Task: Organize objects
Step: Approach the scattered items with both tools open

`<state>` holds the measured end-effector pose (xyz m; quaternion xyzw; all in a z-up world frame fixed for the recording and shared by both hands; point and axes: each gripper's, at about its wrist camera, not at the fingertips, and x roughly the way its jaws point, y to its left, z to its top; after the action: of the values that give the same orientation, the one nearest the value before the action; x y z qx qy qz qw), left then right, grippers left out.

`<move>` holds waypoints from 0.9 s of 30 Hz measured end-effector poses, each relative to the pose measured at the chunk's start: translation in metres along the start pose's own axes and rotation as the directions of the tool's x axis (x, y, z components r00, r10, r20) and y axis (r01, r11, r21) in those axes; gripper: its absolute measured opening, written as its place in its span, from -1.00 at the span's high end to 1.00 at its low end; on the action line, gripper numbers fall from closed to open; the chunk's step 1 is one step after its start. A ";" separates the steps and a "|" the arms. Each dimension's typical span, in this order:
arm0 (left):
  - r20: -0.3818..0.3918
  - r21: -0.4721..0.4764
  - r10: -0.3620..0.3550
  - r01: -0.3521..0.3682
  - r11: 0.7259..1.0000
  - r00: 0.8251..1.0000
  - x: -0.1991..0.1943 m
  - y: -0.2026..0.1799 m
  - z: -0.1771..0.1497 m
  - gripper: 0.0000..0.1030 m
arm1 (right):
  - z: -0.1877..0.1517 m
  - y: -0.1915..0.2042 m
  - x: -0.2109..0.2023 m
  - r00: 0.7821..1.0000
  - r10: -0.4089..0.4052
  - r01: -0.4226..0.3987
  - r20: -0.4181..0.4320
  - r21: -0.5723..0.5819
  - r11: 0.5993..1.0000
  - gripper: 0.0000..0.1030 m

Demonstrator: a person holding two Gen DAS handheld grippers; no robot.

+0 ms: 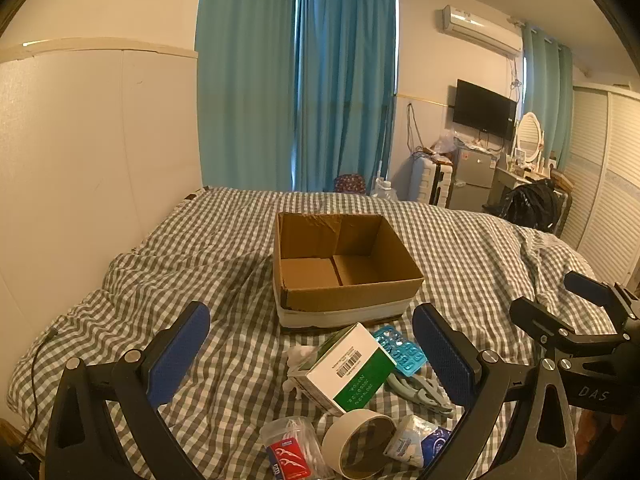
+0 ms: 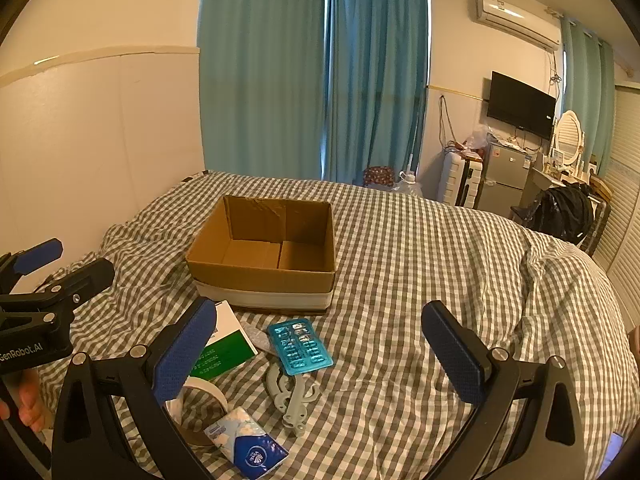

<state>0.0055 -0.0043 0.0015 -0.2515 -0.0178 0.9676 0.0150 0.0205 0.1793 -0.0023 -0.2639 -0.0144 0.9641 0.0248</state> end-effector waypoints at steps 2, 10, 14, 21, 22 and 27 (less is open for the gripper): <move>0.001 0.000 0.000 0.000 1.000 1.000 0.000 0.000 0.000 -1.00 | 0.001 0.000 0.000 1.000 0.001 -0.001 0.000 -0.002 1.000 -1.00; 0.001 -0.002 -0.002 0.002 1.000 1.000 0.000 -0.001 0.000 -1.00 | 0.003 0.003 0.002 1.000 0.004 -0.004 -0.002 -0.012 1.000 -1.00; 0.001 -0.006 -0.004 0.004 1.000 1.000 0.000 0.000 0.001 -1.00 | 0.002 0.005 0.003 1.000 0.003 -0.003 -0.001 -0.017 1.000 -1.00; 0.002 -0.008 -0.004 0.004 1.000 1.000 0.000 0.001 0.002 -1.00 | 0.002 0.005 0.001 1.000 0.004 -0.004 0.000 -0.028 1.000 -1.00; 0.004 -0.007 -0.001 0.001 1.000 1.000 0.000 0.000 0.001 -1.00 | 0.001 0.004 -0.001 1.000 0.005 -0.005 0.003 -0.032 0.999 -1.00; 0.027 -0.001 0.005 -0.005 1.000 1.000 -0.005 -0.005 0.002 -1.00 | 0.002 0.005 -0.011 1.000 0.010 -0.008 0.027 -0.078 0.997 -1.00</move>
<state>0.0090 0.0008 0.0060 -0.2385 -0.0179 0.9709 0.0121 0.0282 0.1740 0.0051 -0.2514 -0.0509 0.9665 0.0099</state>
